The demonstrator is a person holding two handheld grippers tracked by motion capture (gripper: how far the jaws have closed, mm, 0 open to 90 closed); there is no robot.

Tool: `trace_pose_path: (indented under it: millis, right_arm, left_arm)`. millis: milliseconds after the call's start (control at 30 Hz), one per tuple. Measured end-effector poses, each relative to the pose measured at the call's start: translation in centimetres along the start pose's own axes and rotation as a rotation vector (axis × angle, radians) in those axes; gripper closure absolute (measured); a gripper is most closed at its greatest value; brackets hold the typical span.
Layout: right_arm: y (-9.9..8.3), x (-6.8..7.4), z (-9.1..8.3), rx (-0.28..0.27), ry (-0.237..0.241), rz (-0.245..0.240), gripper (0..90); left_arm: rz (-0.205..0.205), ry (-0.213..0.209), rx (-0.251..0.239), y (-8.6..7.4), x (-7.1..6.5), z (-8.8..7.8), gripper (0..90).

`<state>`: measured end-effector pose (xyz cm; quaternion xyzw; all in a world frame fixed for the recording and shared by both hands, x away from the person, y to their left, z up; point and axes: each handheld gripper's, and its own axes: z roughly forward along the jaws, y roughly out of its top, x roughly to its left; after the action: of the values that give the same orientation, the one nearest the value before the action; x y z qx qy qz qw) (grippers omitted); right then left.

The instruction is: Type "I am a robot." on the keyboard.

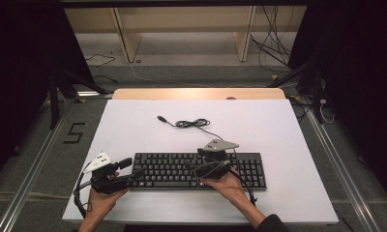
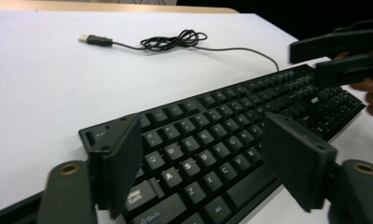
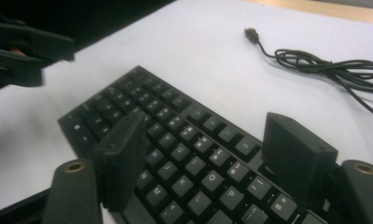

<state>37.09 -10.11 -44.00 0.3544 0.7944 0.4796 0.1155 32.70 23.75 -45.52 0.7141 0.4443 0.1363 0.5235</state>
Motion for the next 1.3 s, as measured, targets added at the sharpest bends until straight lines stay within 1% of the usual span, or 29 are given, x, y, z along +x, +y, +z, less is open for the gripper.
trace_pose_path:
  millis: [167, 267, 300, 400, 467, 600, 633, 767, 900, 933, 1033, 1100, 1300]
  right_arm:
    - [-0.2, 0.1, -1.5, -0.035, 0.016, 0.004, 27.9]
    - [-0.5, 0.0, -2.3, -0.052, 0.018, 0.004, 26.5]
    - [-0.5, 0.0, -2.5, -0.056, 0.018, 0.005, 26.2]
    - [-0.7, 0.0, -3.1, -0.069, 0.021, 0.006, 25.0]
    - [-0.9, 0.0, -3.6, -0.074, 0.021, 0.005, 24.9]
    - [-1.4, 0.0, -4.1, -0.071, 0.019, 0.001, 24.7]
    - [-1.6, 0.0, -4.2, -0.069, 0.017, 0.001, 24.7]
    - [-1.9, -0.1, -4.7, -0.07, 0.014, 0.007, 24.5]
    - [-2.2, -0.1, -5.2, -0.077, 0.012, 0.005, 23.7]
    - [-2.3, 0.0, -5.3, -0.08, 0.012, 0.004, 23.5]
    - [-2.6, 0.1, -5.7, -0.083, 0.014, 0.003, 23.1]
    - [-2.7, 0.1, -6.0, -0.089, 0.012, -0.002, 22.9]
    - [-3.2, -0.1, -7.0, -0.11, -0.003, 0.006, 23.0]
  left_arm:
    - [-0.003, 0.019, 0.035, -0.1, 0.3, 0.1, 38.5]
    - [-0.001, 0.034, 0.061, -0.2, 0.4, 0.2, 44.4]
    - [-0.001, 0.033, 0.067, -0.3, 0.5, 0.2, 46.0]
    - [0.01, 0.043, 0.087, -0.3, 0.5, 0.2, 52.9]
    - [0.01, 0.043, 0.105, -0.4, 0.6, 0.3, 57.2]
    - [0.025, 0.052, 0.141, -0.6, 0.5, 0.5, 68.4]
    - [0.037, 0.056, 0.156, -0.6, 0.5, 0.6, 71.4]
    - [0.051, 0.067, 0.191, -0.8, 0.5, 0.9, 80.1]
    - [0.052, 0.066, 0.217, -0.9, 0.5, 1.1, 87.2]
    - [0.053, 0.068, 0.222, -0.9, 0.5, 1.2, 88.5]
    - [0.051, 0.07, 0.235, -1.0, 0.5, 1.3, 88.8]
    - [0.058, 0.074, 0.247, -1.0, 0.6, 1.4, 88.8]
    - [0.053, 0.083, 0.266, -1.2, 0.8, 1.8, 88.9]
